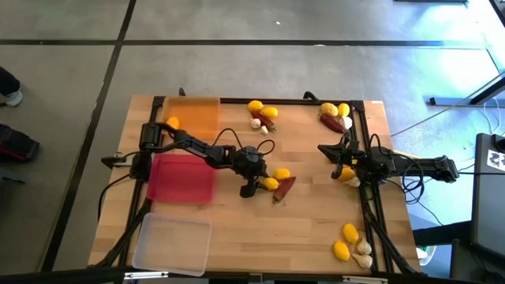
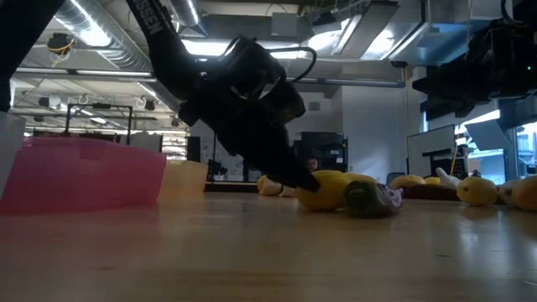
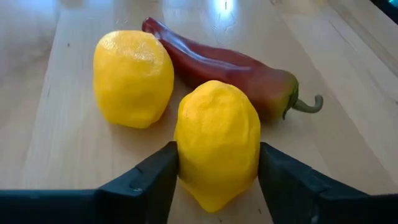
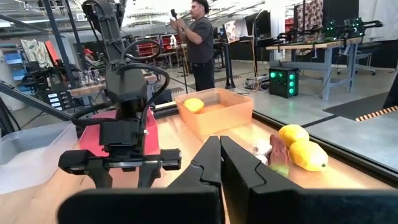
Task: Sort produce into baskets
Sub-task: Put the lemon into the yellow bin
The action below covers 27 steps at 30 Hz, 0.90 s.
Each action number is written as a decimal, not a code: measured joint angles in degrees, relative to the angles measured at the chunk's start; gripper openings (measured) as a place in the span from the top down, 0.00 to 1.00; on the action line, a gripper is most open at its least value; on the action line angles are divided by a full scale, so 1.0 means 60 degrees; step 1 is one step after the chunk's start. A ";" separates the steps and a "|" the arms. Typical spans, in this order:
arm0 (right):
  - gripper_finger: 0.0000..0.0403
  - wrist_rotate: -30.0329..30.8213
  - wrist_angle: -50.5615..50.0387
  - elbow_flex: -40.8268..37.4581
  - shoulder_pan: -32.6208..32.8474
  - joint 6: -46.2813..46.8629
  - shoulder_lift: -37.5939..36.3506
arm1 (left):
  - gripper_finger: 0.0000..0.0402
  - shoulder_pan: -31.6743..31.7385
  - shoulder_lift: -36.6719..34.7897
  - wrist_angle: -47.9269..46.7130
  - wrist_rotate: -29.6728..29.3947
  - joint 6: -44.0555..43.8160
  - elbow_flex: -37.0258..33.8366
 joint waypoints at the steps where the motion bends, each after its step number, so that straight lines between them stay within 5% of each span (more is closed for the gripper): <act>1: 0.99 0.0000 0.0000 0.0002 0.0000 0.0000 0.0000 | 0.55 0.0000 -0.0017 -0.0027 0.0000 -0.0049 0.0000; 9: 0.99 -0.0007 0.0000 0.0001 0.0004 0.0000 -0.0001 | 0.60 0.0022 -0.0221 -0.0297 -0.0089 -0.0431 0.0000; 16: 0.99 -0.0004 0.0004 0.0002 0.0000 -0.0004 0.0000 | 0.58 0.0022 -0.1529 -0.1793 -0.0268 -0.0703 0.0000; 27: 0.99 0.0009 0.0036 0.0001 0.0002 0.0095 -0.0001 | 0.58 0.0066 -0.4773 -0.4357 -0.2750 -0.0158 0.0004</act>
